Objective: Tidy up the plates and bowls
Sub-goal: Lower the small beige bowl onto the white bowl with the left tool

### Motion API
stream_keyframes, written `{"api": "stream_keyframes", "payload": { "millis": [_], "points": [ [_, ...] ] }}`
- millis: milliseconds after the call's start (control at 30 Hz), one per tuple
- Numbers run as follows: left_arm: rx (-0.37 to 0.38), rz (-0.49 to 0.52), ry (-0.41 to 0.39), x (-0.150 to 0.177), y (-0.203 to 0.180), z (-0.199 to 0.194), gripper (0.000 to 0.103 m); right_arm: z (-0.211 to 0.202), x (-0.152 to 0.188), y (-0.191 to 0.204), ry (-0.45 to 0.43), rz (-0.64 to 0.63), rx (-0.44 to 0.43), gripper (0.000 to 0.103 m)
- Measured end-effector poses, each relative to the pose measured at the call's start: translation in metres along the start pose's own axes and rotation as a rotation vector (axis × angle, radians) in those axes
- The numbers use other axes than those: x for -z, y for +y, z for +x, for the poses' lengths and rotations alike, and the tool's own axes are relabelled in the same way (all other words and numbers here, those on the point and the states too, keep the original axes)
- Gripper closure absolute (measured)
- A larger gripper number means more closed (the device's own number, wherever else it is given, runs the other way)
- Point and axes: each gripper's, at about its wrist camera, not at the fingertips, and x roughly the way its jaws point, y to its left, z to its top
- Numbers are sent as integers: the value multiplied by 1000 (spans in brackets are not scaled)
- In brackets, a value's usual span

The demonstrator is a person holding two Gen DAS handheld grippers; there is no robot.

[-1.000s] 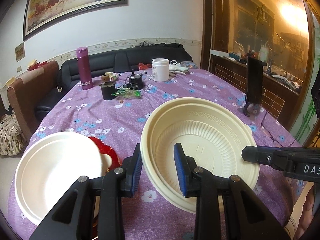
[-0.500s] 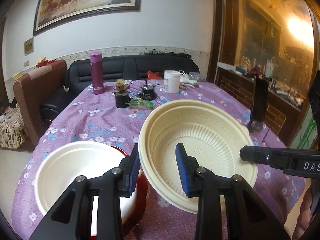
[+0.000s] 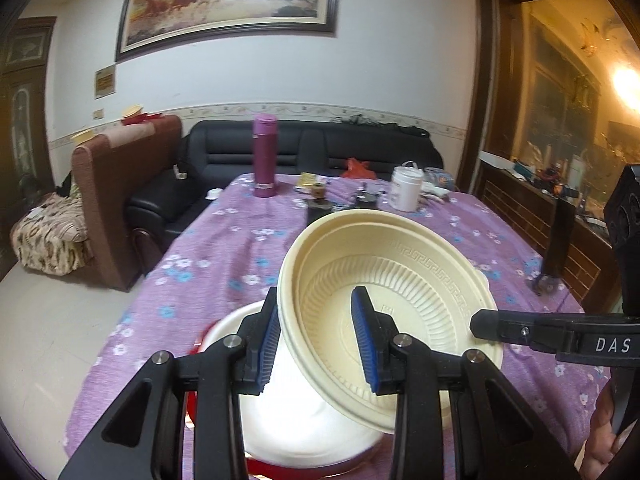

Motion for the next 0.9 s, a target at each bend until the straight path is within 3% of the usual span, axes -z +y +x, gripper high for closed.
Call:
{"api": "stream_keyframes", "payload": {
  "millis": [167,500,900],
  "points": [
    [-45,-30,28,8,25,3,70,23,0,20,48,-23,-34,79],
    [-63,-64,86,23,47,16,70,59,11,27,133,-19,-45,79],
    [-64,-76,108,29,51,22,70,69,15,24,146,-10,-27,79]
  ]
}}
